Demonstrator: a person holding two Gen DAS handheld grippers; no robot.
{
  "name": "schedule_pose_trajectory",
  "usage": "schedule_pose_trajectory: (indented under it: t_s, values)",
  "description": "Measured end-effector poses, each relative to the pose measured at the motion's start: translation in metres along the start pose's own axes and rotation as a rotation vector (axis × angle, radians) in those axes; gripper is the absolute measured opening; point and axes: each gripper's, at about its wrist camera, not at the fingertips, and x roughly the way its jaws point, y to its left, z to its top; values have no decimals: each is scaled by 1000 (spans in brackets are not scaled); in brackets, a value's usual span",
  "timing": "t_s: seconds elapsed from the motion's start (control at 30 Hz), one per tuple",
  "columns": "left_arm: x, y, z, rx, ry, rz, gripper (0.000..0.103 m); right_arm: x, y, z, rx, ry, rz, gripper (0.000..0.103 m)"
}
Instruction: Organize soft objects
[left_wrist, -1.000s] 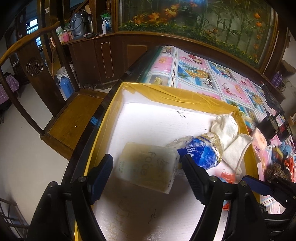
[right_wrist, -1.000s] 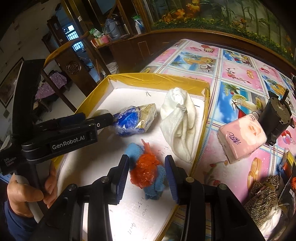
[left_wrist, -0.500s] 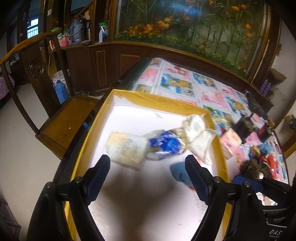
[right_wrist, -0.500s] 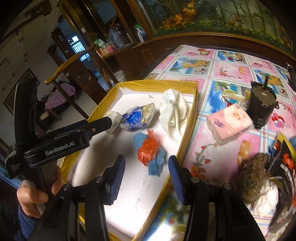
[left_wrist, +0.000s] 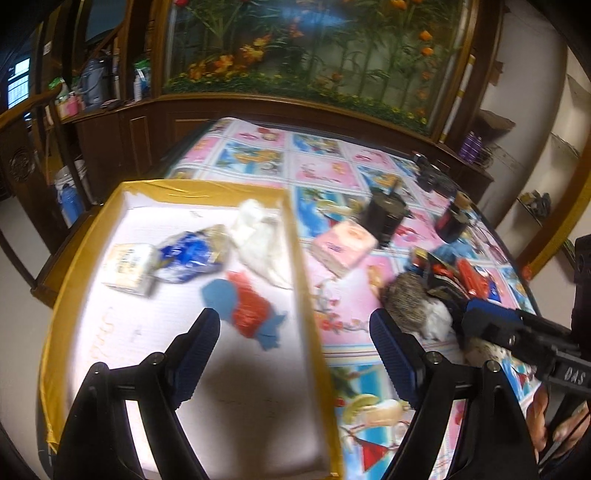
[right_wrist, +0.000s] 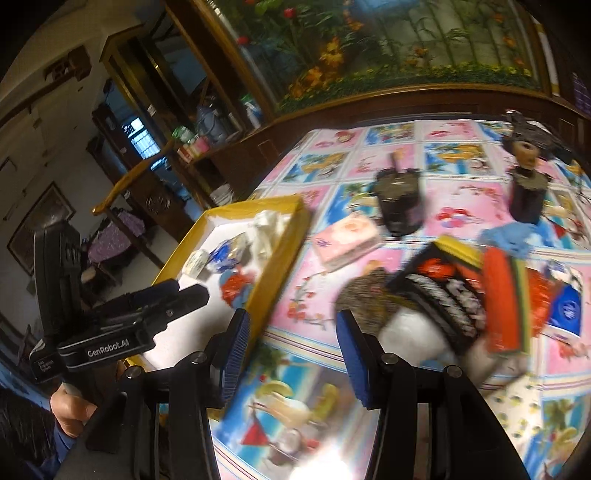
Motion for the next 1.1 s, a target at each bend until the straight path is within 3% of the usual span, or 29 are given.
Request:
schedule_pose_trajectory:
  t_s: [0.33,0.67,0.73,0.8,0.93,1.1]
  values:
    - [45,-76,-3,107,88,-41,84,-58,-95,-26,195,-77,-55,57]
    - [100,-101,7,105,154,11,84,-78,-130,-51,251,-86,-60,57]
    - [110,-103,7,104,166,16,78,-79,-134,-53,256,-83,-64,58]
    - [117,-103,4,94,181,3,47,-80,-136,-56,258,-79,-71,61]
    - [110,-105,-8,100,160,9,45,-76,-138,-59,250,-56,-107,68]
    - [80,-100,-32,91,128,-16,45,-59,-141,-60,246,0,-121,70]
